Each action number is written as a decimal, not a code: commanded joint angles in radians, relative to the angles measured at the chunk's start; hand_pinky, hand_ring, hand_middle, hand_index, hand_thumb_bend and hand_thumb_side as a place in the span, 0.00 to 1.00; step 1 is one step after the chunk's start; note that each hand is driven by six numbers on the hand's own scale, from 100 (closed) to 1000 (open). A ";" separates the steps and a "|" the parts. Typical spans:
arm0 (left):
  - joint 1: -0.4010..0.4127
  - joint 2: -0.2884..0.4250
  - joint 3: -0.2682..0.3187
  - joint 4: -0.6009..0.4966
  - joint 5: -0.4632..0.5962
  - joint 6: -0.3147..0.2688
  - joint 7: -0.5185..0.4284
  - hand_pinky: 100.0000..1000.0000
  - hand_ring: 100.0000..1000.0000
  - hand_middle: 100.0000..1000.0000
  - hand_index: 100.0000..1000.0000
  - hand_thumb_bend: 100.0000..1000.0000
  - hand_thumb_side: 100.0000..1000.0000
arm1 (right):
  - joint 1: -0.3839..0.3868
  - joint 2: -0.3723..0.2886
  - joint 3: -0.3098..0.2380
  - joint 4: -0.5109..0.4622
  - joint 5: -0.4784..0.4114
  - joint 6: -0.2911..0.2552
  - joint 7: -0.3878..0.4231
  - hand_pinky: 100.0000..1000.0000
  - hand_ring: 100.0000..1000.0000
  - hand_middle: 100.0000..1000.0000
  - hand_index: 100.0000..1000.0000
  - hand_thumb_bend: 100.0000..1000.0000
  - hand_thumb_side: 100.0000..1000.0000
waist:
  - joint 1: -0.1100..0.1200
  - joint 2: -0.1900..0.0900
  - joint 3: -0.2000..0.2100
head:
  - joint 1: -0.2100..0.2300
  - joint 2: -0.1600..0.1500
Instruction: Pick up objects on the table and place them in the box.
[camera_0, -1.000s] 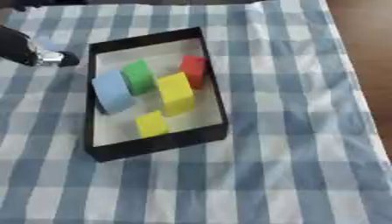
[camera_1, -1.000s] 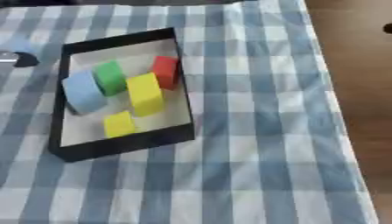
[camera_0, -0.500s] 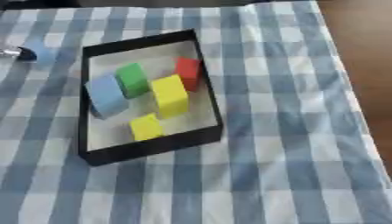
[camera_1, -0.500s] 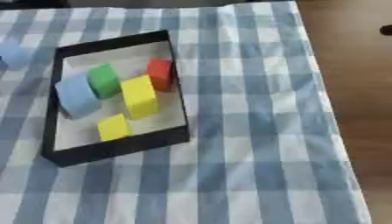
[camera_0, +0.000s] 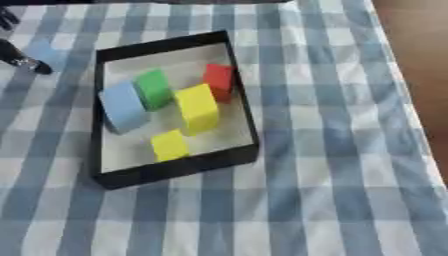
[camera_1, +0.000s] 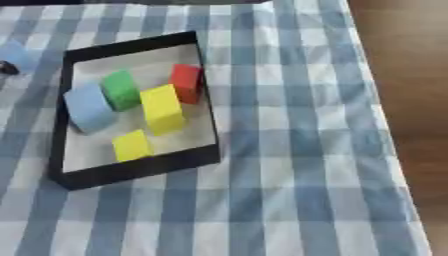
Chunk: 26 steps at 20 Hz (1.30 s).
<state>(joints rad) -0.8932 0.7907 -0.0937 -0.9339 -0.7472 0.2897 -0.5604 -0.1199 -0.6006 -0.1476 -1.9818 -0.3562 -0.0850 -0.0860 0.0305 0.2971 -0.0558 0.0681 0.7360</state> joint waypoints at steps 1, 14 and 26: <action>-0.034 0.009 0.043 0.060 -0.024 -0.002 0.025 0.82 0.83 0.78 0.89 0.78 0.21 | -0.010 -0.009 -0.007 -0.018 0.011 0.000 0.005 0.94 0.70 0.69 0.82 0.00 0.48 | 0.005 0.004 -0.006 | 0.017 -0.018; -0.073 -0.021 0.091 0.135 0.040 0.021 0.123 0.77 0.80 0.72 0.82 0.41 0.06 | -0.021 0.003 -0.003 -0.018 0.037 0.007 0.016 0.94 0.69 0.69 0.82 0.00 0.49 | 0.017 0.039 -0.031 | 0.039 -0.034; -0.078 -0.023 0.091 0.135 0.071 0.043 0.128 0.71 0.69 0.57 0.66 0.19 0.00 | -0.019 0.008 -0.005 -0.018 0.043 0.010 0.014 0.94 0.70 0.69 0.82 0.00 0.49 | 0.019 0.043 -0.036 | 0.040 -0.030</action>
<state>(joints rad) -0.9497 0.7408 -0.0137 -0.7844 -0.6808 0.3289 -0.4359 -0.1322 -0.5762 -0.1468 -1.9818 -0.3204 -0.0748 -0.0740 0.0407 0.3431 -0.0915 0.1087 0.7123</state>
